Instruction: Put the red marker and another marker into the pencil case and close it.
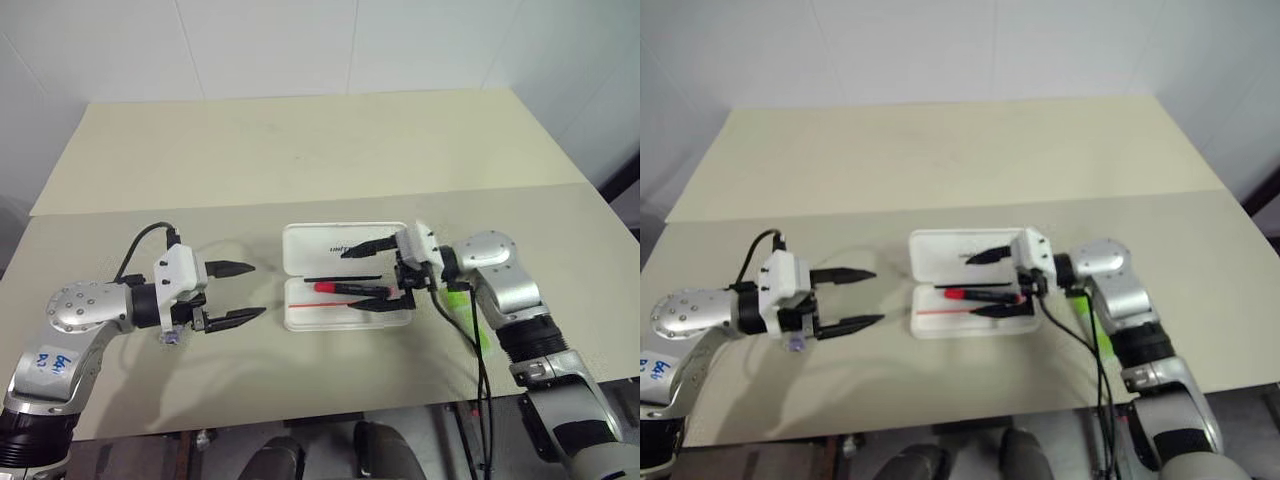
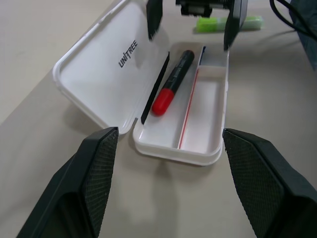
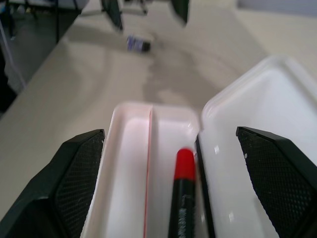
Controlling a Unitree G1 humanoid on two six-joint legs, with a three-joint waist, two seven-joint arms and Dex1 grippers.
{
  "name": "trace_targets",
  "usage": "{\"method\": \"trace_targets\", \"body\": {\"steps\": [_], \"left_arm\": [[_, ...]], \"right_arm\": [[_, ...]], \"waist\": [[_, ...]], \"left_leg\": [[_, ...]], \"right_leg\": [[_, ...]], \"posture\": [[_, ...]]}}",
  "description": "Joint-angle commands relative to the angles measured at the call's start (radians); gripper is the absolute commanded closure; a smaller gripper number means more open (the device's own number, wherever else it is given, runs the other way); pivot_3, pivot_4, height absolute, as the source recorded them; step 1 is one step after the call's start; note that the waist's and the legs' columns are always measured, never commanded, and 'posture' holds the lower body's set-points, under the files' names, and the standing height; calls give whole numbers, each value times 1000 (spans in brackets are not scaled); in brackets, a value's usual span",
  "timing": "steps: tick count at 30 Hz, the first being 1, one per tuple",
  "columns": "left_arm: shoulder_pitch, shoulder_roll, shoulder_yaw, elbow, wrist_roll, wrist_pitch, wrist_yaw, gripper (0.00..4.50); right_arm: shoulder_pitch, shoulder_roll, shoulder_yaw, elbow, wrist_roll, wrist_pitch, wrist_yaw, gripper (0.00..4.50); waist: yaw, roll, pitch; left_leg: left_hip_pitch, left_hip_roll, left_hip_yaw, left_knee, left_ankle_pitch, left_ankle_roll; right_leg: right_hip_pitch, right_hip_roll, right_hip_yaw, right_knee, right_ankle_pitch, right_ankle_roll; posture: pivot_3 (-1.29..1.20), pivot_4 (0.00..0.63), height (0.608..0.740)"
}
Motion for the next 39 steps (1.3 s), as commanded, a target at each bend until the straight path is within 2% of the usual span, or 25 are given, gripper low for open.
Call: {"method": "trace_targets", "body": {"steps": [1, 4, 7, 13, 17, 21, 24, 27, 32, 39], "left_arm": [[-16, -7, -7, -21, -10, -3, 2, 914], [-17, -10, -14, -29, -12, 0, 1, 914], [-30, -26, -37, -29, -19, -3, -3, 914], [-67, -93, -117, -28, -21, -7, -6, 914], [-101, -145, -188, -14, 3, -25, -15, 914], [-122, -174, -225, 11, 18, -40, -26, 914], [-154, -202, -266, 50, 37, -62, -39, 914], [-178, -217, -279, 76, 46, -73, -45, 914], [-205, -225, -281, 106, 51, -84, -59, 914], [-242, -213, -264, 147, 57, -95, -85, 914]], "right_arm": [[13, -20, -64, -90, 73, 65, -24, 19], [40, -52, -97, -167, 117, 149, -46, 19], [110, -130, -149, -272, 150, 246, -84, 19], [311, -262, -337, -419, 198, 369, -211, 19], [464, -308, -474, -496, 183, 401, -320, 19], [580, -319, -532, -536, 153, 410, -393, 19], [697, -281, -594, -576, 103, 431, -526, 19], [753, -237, -614, -616, 94, 449, -620, 19], [841, -139, -591, -671, 41, 447, -760, 19], [944, -10, -530, -746, 15, 490, -895, 19]], "waist": [[0, 0, 0], [2, 0, 0], [12, 0, 0], [32, 0, 0], [46, 0, 0], [49, -1, -1], [56, -1, -1], [58, -1, -1], [56, -1, -1], [56, 0, -1]], "left_leg": [[0, 0, 1, 0, 0, 0], [0, 0, 1, 0, 0, 0], [0, 0, 0, 0, 0, 0], [-1, 0, 2, 1, -2, 3], [-1, -1, 3, 3, -3, 4], [-1, 0, 10, 4, -3, 4], [0, 2, 12, 6, -4, 3], [1, 3, 11, 10, -4, 2], [2, 6, 12, 11, -4, 0], [2, 7, 12, 10, -5, 0]], "right_leg": [[0, 0, 0, 0, 0, 0], [0, 0, 0, 0, 0, 0], [0, 0, 1, 0, 0, 0], [-1, -1, 1, -1, 0, 0], [0, -1, 1, -1, 0, 0], [0, -1, 1, -4, 0, 0], [2, 0, 1, -6, 0, 1], [7, 2, 1, -10, 1, 2], [12, 5, 1, -19, 4, 8], [11, 6, 1, -18, 5, 8]], "posture": [[0, 150, 740], [0, 150, 740], [0, 150, 740], [0, 150, 740], [0, 150, 740], [0, 150, 740], [0, 150, 740], [0, 150, 740], [0, 150, 740], [0, 150, 740]]}}
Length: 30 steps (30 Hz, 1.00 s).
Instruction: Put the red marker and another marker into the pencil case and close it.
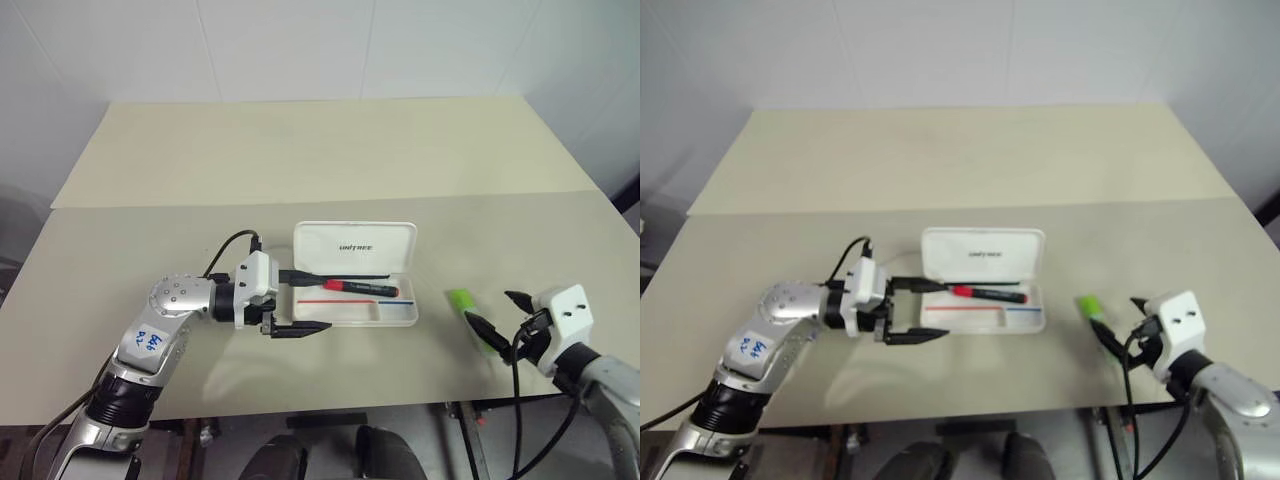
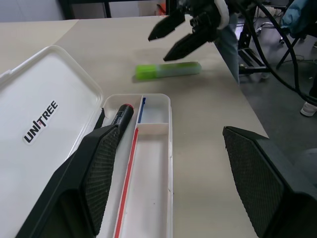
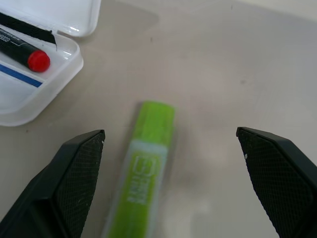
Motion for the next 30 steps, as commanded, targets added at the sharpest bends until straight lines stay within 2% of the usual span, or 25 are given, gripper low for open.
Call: {"method": "trace_targets", "body": {"steps": [1, 6, 7, 10, 12, 16, 17, 23, 30], "left_arm": [[-24, 15, 20, 4, 3, -22, -17, 914], [-32, 20, 21, 14, 6, -25, -26, 914], [-33, 19, 21, 13, 7, -25, -26, 914], [-37, 19, 22, 14, 8, -26, -26, 914], [-38, 20, 24, 17, 10, -28, -27, 914], [-33, 19, 24, 13, 12, -32, -23, 914], [-31, 18, 23, 12, 13, -33, -20, 914], [-24, 17, 26, 12, 19, -42, -11, 914], [21, 58, 65, 7, 26, -57, -1, 914]], "right_arm": [[53, 44, 25, -67, -6, 20, -59, 19], [112, 71, 69, -91, -30, 38, -97, 19], [118, 77, 67, -77, -40, 32, -112, 194], [125, 82, 70, -49, -63, 12, -132, 874], [116, 82, 77, -44, -64, 8, -132, 1722], [87, 76, 85, -28, -68, -2, -135, 3168], [74, 74, 87, -23, -71, -6, -135, 3405], [-54, 34, 92, 39, -98, -57, -103, 3394], [-296, -123, 103, 225, -90, -187, 73, 3394]], "waist": [[-1, 0, 0], [-3, 1, 0], [-3, 1, 0], [-1, 1, 0], [0, 1, 0], [-1, 0, 0], [-2, 0, 0], [-6, 1, 0], [-11, 1, 0]], "left_leg": [[0, 0, 0, 0, 0, 0], [0, -1, 0, 0, -1, 1], [0, -1, 1, 0, -1, 1], [1, 0, 1, 0, -1, 1], [1, 0, 1, 0, -1, 0], [1, -1, 1, 1, -1, 0], [1, -1, 1, 1, -1, 1], [1, 0, 1, 1, 0, 0], [1, 1, 3, -1, -1, 0]], "right_leg": [[0, 0, 0, 0, 0, 0], [0, 0, 0, 0, 0, 0], [0, 0, 0, 0, 0, 0], [0, 0, 0, 0, 0, 0], [1, 0, 0, 0, 0, 0], [1, 0, 1, -1, 0, 0], [1, 0, 1, -1, 0, 0], [1, 0, 1, -1, 1, 0], [0, 1, 0, -2, 1, 0]], "posture": [[0, 150, 740], [0, 150, 740], [0, 150, 740], [0, 150, 740], [0, 150, 740], [0, 150, 740], [0, 150, 740], [0, 150, 740], [0, 150, 740]]}}
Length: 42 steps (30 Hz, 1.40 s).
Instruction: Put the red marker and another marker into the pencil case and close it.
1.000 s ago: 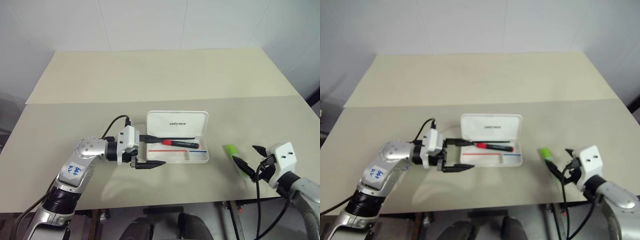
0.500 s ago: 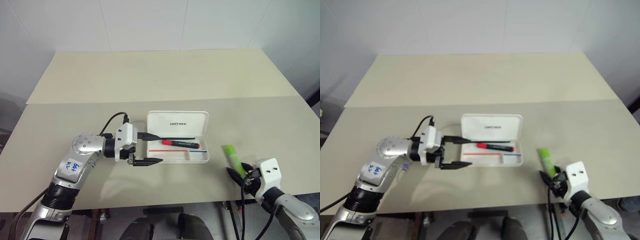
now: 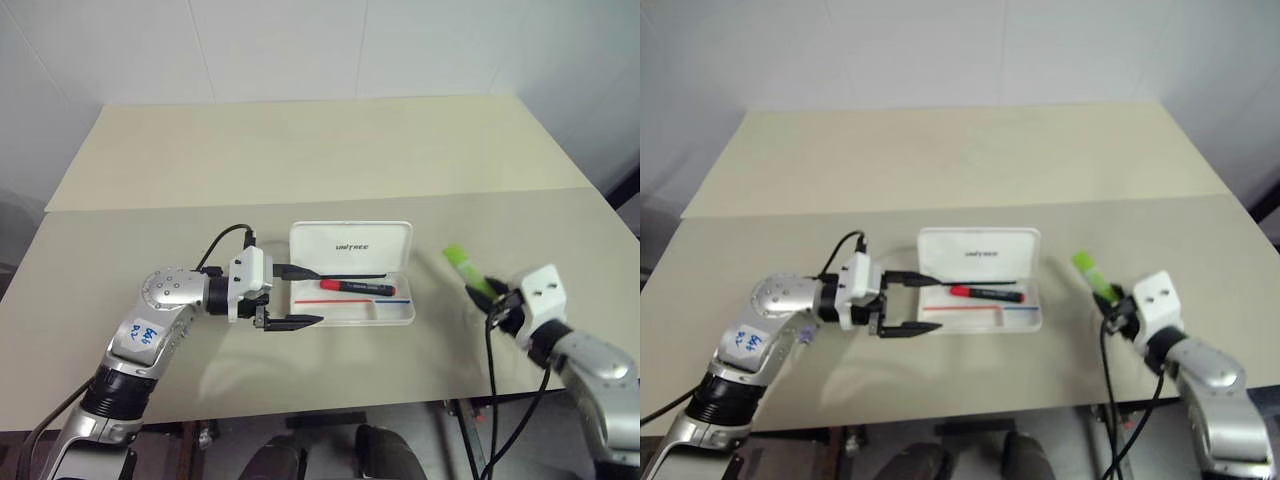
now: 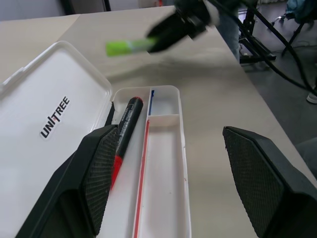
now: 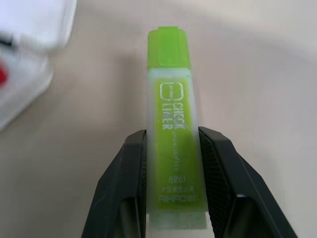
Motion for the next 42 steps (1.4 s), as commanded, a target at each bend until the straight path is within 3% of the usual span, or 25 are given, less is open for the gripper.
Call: {"method": "trace_targets", "body": {"steps": [1, 12, 20, 30, 42], "left_arm": [[40, 34, 55, -24, 1, -23, 6, 914], [185, 135, 166, -87, -4, -29, 15, 914], [241, 160, 212, -150, -11, 4, 52, 914], [236, 169, 218, -172, -15, 33, 62, 914], [233, 167, 218, -184, -16, 50, 73, 914]], "right_arm": [[-87, -60, -4, 67, 31, -82, 110, 3394], [-257, -172, 107, 102, 239, -161, 637, 3394], [-385, -114, 350, 159, 190, -138, 785, 3394], [-543, 36, 564, 305, 16, -179, 767, 3394], [-639, 98, 613, 438, -92, -242, 770, 3394]], "waist": [[-1, 0, 0], [-5, 1, 1], [-4, 1, 1], [-14, 1, 1], [-21, 2, 1]], "left_leg": [[0, 0, 0, -1, 0, 0], [-1, 0, 0, -2, -2, 3], [-1, 1, 1, -1, -3, 2], [-2, 1, 1, -1, -3, 2], [-2, 0, 1, -1, -3, 2]], "right_leg": [[0, 0, 0, 0, 0, 0], [-2, -1, -1, -1, 0, 0], [-1, -1, -1, -2, 0, 0], [-3, -1, -2, 0, 0, -1], [-5, -1, -4, 2, 1, -1]], "posture": [[0, 150, 740], [0, 150, 740], [0, 150, 740], [0, 150, 740], [0, 150, 740]]}}
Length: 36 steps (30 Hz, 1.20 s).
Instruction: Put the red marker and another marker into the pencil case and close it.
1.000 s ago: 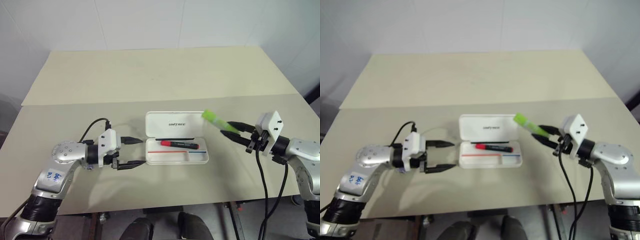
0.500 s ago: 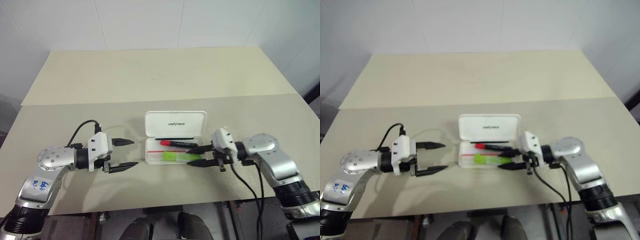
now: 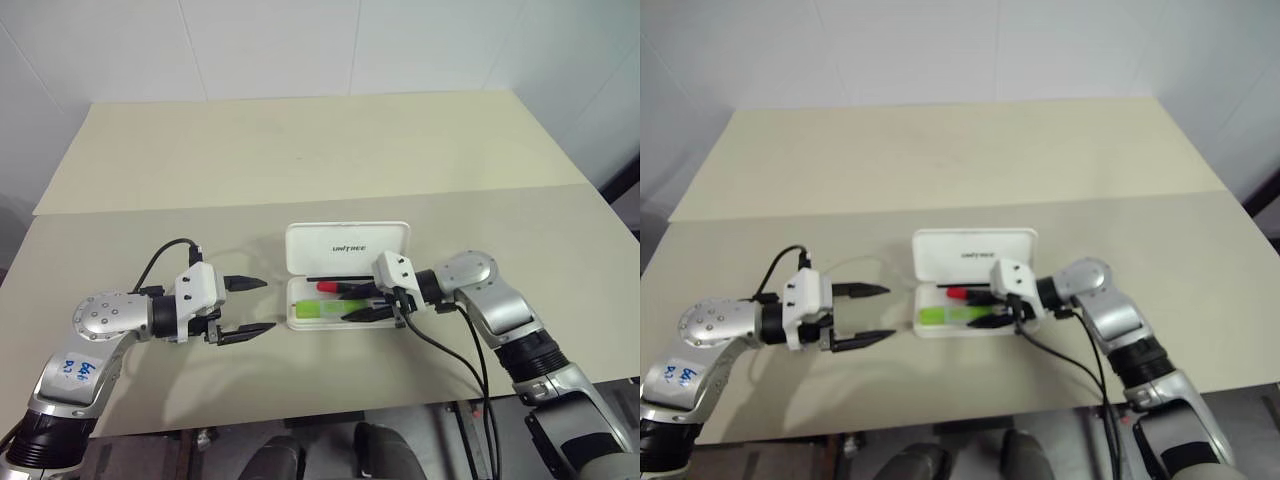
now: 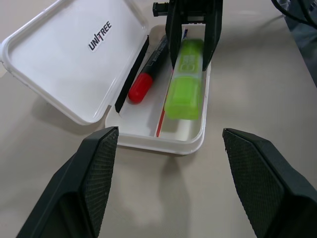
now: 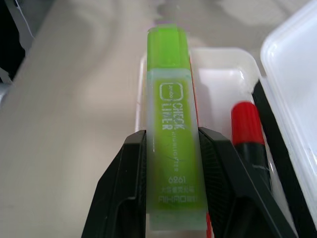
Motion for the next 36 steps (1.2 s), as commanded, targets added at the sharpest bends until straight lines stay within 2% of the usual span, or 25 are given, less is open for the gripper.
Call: {"method": "trace_targets", "body": {"steps": [1, 3, 12, 13, 19, 25, 28, 31, 36], "left_arm": [[-7, 10, 25, -40, -17, 0, 8, 914], [-9, 11, 27, -37, -16, 0, 9, 914], [-19, 10, 27, -34, -15, 1, 16, 914], [-20, 10, 28, -33, -16, 0, 16, 914], [-12, 15, 36, -33, -15, -5, 16, 914], [53, 14, 77, -76, -14, 8, 52, 914], [137, -6, 146, -123, -15, 22, 112, 914], [226, -35, 231, -198, -20, 56, 196, 914], [388, -107, 343, -305, 12, 75, 318, 914]], "right_arm": [[-22, 3, 14, 16, -18, -41, 20, 3394], [-27, 6, 8, 32, -11, -28, 24, 3394], [-78, 73, -21, 43, 11, -54, -15, 160], [-85, 81, -28, 35, 20, -51, -18, 38], [-98, 70, -80, -68, 148, 49, 41, 38], [-45, -8, -166, -213, 312, 166, 107, 38], [-9, -29, -236, -258, 373, 180, 76, 38], [26, -20, -341, -277, 403, 108, 21, 38], [65, -68, -428, -246, 389, 50, -3, 38]], "waist": [[0, 0, 0], [-1, 0, 0], [-2, 0, 0], [-3, 0, 0], [-2, 0, 0], [-1, 0, 0], [0, 0, 0], [-1, 0, 0], [2, -1, 0]], "left_leg": [[0, 0, 0, 0, 0, 0], [0, 0, 0, 0, 0, 0], [0, 0, 0, 0, 0, 0], [0, 0, 0, 0, 0, 0], [0, 0, 0, 0, 0, 0], [-1, 0, 0, -2, 0, 0], [-1, 0, 0, -3, -1, 1], [-1, 0, 1, -5, -1, 1], [-1, 0, 3, -5, -1, 1]], "right_leg": [[0, 0, 0, 0, 0, 0], [0, 0, 0, 0, 0, 0], [-1, 0, 0, 1, 0, 0], [-1, 0, 0, 2, 0, 0], [-5, 0, 0, 7, 1, -2], [-7, 0, 0, 9, 2, -3], [-9, 0, 0, 10, 2, -3], [-9, 0, 0, 9, 2, -3], [-9, 0, 1, 7, 2, -3]], "posture": [[0, 150, 740], [0, 150, 740], [0, 150, 740], [0, 150, 740], [0, 150, 740], [0, 150, 740], [0, 150, 740], [0, 150, 740], [0, 150, 740]]}}
